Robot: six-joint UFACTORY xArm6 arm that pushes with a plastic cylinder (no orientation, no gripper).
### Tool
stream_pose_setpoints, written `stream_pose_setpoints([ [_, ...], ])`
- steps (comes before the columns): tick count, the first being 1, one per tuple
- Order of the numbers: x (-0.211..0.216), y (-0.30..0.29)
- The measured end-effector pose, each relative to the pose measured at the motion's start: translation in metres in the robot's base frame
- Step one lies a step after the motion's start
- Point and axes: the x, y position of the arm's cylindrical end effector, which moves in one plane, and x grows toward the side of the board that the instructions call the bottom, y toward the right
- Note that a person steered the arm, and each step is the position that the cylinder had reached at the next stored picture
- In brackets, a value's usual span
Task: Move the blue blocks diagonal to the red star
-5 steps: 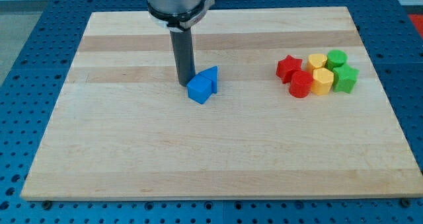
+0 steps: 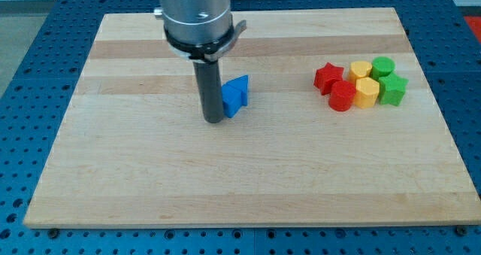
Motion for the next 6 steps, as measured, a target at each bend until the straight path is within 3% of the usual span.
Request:
stream_pose_setpoints([
  [6, -0.064, 0.045],
])
